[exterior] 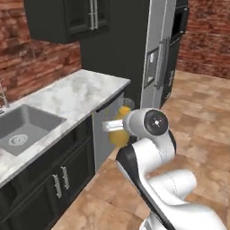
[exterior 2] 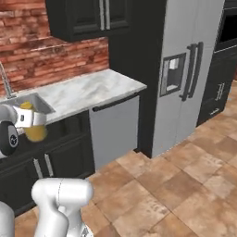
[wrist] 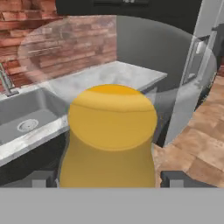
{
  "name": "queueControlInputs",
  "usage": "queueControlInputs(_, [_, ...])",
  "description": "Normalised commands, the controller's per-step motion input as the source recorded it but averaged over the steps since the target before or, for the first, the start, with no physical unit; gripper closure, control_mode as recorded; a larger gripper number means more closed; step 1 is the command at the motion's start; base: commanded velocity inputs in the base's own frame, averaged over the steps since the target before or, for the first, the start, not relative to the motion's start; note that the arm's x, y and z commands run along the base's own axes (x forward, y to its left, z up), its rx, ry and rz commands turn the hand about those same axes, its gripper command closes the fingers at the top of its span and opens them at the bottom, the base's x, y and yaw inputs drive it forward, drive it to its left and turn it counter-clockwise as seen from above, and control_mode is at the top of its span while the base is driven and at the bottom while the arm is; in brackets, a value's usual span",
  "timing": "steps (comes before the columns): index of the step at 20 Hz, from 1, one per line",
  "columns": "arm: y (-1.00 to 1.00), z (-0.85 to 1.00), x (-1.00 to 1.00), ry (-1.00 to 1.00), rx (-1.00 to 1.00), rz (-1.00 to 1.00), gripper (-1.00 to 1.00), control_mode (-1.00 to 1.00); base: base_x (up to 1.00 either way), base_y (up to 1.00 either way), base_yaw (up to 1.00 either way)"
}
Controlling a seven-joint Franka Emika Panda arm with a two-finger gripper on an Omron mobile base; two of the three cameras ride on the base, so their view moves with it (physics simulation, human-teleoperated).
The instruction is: Place the pitcher and cup on the dining counter for serving.
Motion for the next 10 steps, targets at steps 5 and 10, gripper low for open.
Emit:
queueControlInputs(5, [0.00,0.00,0.00,0.00,0.00,0.00,1.00,1.00,0.16,-0.89,-0.55])
queueControlInputs(10, [0.00,0.00,0.00,0.00,0.00,0.00,1.00,1.00,0.50,-0.98,-0.48])
